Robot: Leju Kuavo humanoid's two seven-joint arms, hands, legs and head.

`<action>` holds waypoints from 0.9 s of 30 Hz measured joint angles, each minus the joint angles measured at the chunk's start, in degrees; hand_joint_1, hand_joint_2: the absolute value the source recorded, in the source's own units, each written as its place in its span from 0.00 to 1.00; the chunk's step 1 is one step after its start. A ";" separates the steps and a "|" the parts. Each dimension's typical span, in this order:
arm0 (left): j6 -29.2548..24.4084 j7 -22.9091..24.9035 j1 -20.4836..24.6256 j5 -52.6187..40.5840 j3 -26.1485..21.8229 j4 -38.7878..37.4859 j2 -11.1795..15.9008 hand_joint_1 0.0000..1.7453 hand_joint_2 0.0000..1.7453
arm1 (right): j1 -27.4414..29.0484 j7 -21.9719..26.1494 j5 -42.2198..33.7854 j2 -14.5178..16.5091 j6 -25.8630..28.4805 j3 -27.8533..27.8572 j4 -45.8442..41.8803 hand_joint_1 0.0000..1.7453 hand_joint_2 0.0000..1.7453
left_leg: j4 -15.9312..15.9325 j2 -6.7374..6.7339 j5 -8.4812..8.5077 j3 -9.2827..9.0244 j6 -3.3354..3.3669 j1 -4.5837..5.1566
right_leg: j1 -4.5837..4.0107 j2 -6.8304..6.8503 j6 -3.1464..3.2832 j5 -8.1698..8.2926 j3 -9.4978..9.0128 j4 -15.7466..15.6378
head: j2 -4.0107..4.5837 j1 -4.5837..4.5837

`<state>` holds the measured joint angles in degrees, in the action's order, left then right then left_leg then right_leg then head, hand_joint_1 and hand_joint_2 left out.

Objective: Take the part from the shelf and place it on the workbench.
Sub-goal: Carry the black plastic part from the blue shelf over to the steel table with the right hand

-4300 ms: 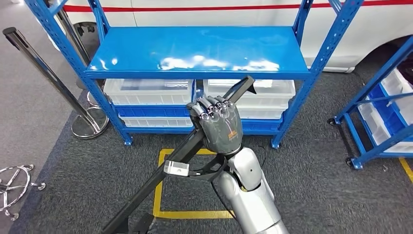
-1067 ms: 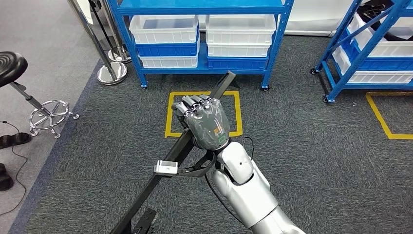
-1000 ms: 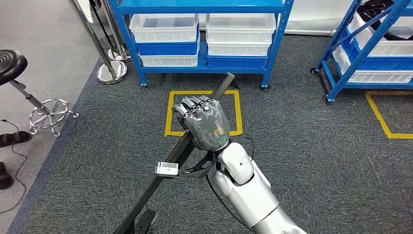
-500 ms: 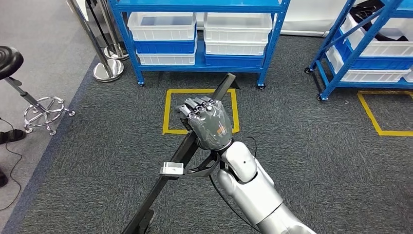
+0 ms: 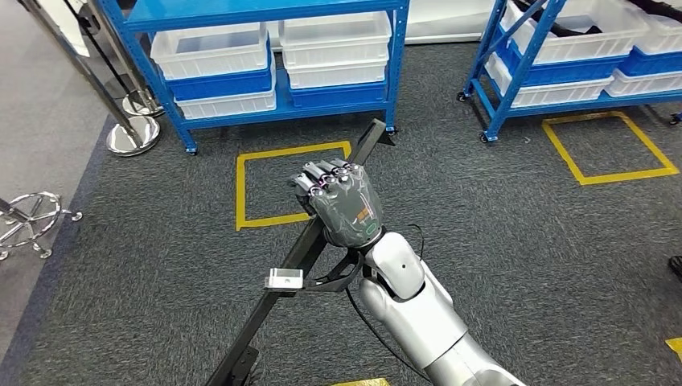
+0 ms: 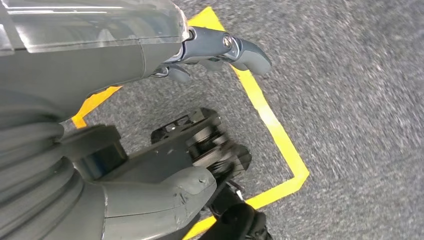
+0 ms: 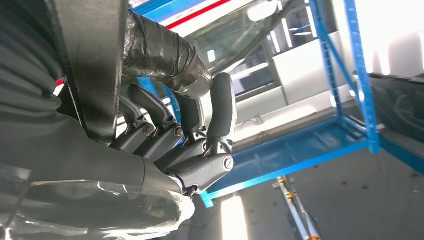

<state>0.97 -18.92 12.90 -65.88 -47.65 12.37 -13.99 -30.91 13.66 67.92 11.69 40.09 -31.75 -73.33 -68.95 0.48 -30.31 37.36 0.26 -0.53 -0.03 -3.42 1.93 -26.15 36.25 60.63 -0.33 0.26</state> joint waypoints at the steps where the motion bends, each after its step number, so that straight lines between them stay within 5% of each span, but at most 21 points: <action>1: -0.01 0.02 0.05 -0.01 0.02 0.00 0.07 0.00 1.00 | -0.10 0.00 -0.04 0.00 0.00 -0.01 0.01 1.00 1.00 | 3.56 1.27 1.47 -1.85 0.64 0.05 | -0.09 -0.58 -0.13 0.12 0.03 0.00 | 0.00 -0.03; 4: -0.03 0.18 0.10 -0.04 0.07 0.01 0.25 0.00 1.00 | -0.29 0.02 -0.15 0.00 0.00 -0.03 0.04 1.00 1.00 | 8.80 3.57 2.84 -4.36 1.71 0.38 | 0.45 -2.25 -1.03 0.72 0.57 -0.11 | 0.00 -0.04; 6: -0.03 0.27 0.18 -0.05 0.17 0.01 0.21 0.00 1.00 | -0.27 0.07 -0.17 -0.04 0.01 -0.04 0.03 1.00 1.00 | 10.23 2.40 3.22 -4.87 1.77 0.42 | 0.67 -2.89 -1.86 1.14 0.86 -0.41 | 0.00 -0.02; 8: -0.03 0.31 0.34 -0.06 0.34 0.01 0.15 0.00 1.00 | -0.41 0.12 -0.19 -0.13 0.02 -0.05 0.01 1.00 1.00 | 12.04 0.95 3.89 -5.58 1.97 0.08 | 0.33 -0.97 -2.46 -0.15 1.73 1.18 | 0.00 -0.04; 10: 0.01 0.43 0.35 -0.06 0.44 0.00 0.15 0.00 1.00 | -0.61 0.15 -0.22 -0.20 0.02 -0.05 0.02 1.00 1.00 | 12.63 -0.42 4.27 -5.72 2.16 -0.02 | 0.35 1.74 -2.91 -3.46 4.34 6.80 | 0.00 -0.07; 12: 0.06 0.55 0.29 -0.05 0.45 0.00 0.17 0.00 1.00 | -0.55 0.16 -0.27 -0.33 0.02 -0.05 0.05 1.00 1.00 | 12.29 -1.93 4.19 -5.44 2.09 0.00 | 0.80 2.77 -3.38 -5.55 6.97 12.45 | 0.00 -0.07; 13: 0.08 0.58 0.28 -0.04 0.45 0.00 0.17 0.00 1.00 | -0.47 0.19 -0.28 -0.40 0.02 -0.05 0.06 1.00 1.00 | 12.08 -2.64 4.09 -5.29 1.97 -0.03 | 1.01 3.08 -3.59 -5.20 7.13 12.93 | 0.00 -0.07; 15: 0.15 0.59 0.35 -0.05 0.49 0.00 0.10 0.00 1.00 | -0.45 0.24 -0.29 -0.48 0.02 -0.05 0.05 1.00 1.00 | 11.48 -3.97 3.74 -5.10 1.59 -0.11 | 1.31 4.27 -3.87 -2.18 4.22 7.91 | 0.00 -0.08; 18: 0.17 0.56 0.52 -0.06 0.54 0.00 0.05 0.00 1.00 | -0.61 0.30 -0.32 -0.46 0.02 -0.07 0.02 1.00 1.00 | 10.49 -5.51 2.95 -4.93 0.52 0.17 | 0.86 6.77 -3.10 0.21 -0.10 -0.02 | 0.00 -0.05; 21: 0.09 0.50 0.67 -0.05 0.59 0.00 0.03 0.00 1.00 | -0.65 0.28 -0.48 -0.50 0.02 -0.07 0.01 1.00 1.00 | 10.42 -6.69 2.68 -5.08 -0.46 0.15 | 0.65 5.44 -1.91 0.43 0.13 -0.51 | 0.00 -0.04; 23: 0.02 0.43 0.72 -0.04 0.68 0.00 -0.01 0.00 1.00 | -0.75 0.16 -0.61 -0.53 0.02 -0.10 -0.01 1.00 1.00 | 8.81 -5.19 1.06 -4.56 -0.98 -0.14 | 0.82 4.39 -1.16 0.85 0.16 -0.88 | 0.00 -0.03; 25: -0.06 0.37 0.61 0.02 0.76 0.00 -0.02 0.00 1.00 | -0.87 0.05 -0.71 -0.53 0.01 -0.26 -0.01 1.00 1.00 | 2.89 -2.42 -2.66 -2.18 -1.22 -0.32 | 0.86 3.27 -0.65 1.19 0.29 -1.07 | 0.00 -0.02; 27: -0.15 0.37 0.33 0.11 0.79 0.00 -0.01 0.00 1.00 | -0.86 0.03 -0.79 -0.54 0.00 -0.40 0.00 1.00 1.00 | -3.91 -1.24 -5.42 0.84 -1.19 -0.34 | 0.68 1.88 -0.40 1.37 0.54 -1.02 | 0.00 -0.03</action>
<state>0.82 -18.56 13.23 -65.77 -46.87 12.37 -13.99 -31.77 13.69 67.13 11.16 40.09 -32.15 -73.33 -72.86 -0.75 -35.73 38.20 -0.93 -0.87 0.65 -1.54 1.53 -24.78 36.79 59.60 -0.33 0.23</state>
